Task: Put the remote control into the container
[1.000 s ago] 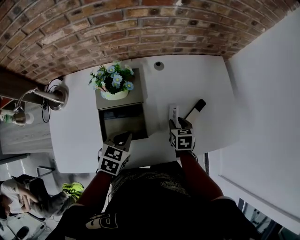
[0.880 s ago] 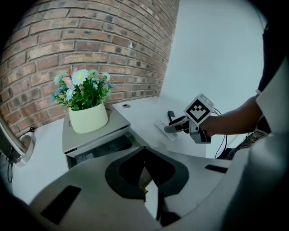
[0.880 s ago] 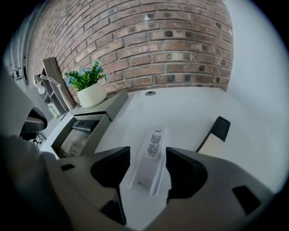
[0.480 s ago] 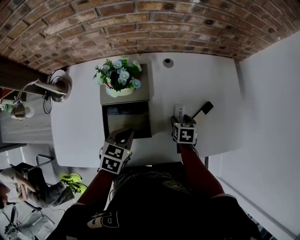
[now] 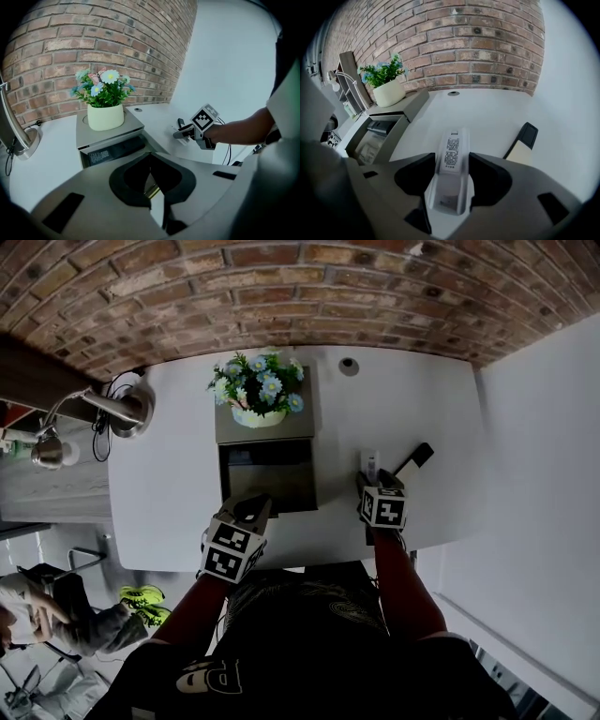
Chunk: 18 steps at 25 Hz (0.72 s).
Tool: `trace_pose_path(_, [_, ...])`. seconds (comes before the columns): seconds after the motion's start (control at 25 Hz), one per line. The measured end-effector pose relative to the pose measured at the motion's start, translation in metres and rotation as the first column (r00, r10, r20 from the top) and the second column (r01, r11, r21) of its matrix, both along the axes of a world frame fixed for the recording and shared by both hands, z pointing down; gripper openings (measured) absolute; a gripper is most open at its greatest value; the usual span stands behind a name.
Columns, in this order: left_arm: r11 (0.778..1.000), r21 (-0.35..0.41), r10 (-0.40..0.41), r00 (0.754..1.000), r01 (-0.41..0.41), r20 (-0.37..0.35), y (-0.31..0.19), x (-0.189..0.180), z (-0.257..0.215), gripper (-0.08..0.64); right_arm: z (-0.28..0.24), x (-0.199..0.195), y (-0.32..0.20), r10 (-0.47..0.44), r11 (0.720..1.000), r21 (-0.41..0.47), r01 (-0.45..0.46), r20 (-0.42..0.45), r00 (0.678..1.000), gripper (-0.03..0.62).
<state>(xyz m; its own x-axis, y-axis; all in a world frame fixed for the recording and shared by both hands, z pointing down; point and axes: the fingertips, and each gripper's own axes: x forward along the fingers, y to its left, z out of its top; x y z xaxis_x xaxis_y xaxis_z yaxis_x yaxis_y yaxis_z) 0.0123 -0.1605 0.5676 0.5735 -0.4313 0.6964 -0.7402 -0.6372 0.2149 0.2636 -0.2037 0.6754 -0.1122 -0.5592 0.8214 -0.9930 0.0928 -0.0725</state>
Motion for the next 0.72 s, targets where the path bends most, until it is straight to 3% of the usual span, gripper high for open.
trace_pose_path(0.28, [1.000, 0.025, 0.012, 1.000, -0.012, -0.011, 0.000, -0.025, -0.011, 0.008, -0.028, -0.014, 0.014, 0.031, 0.998, 0.057, -0.031, 0.008, 0.999, 0.229])
trace_pose_path(0.72, [0.996, 0.078, 0.048, 0.998, -0.045, -0.038, 0.008, -0.055, -0.027, 0.008, -0.061, -0.065, 0.030, -0.009, 0.993, 0.114, 0.007, 0.013, 1.000, 0.222])
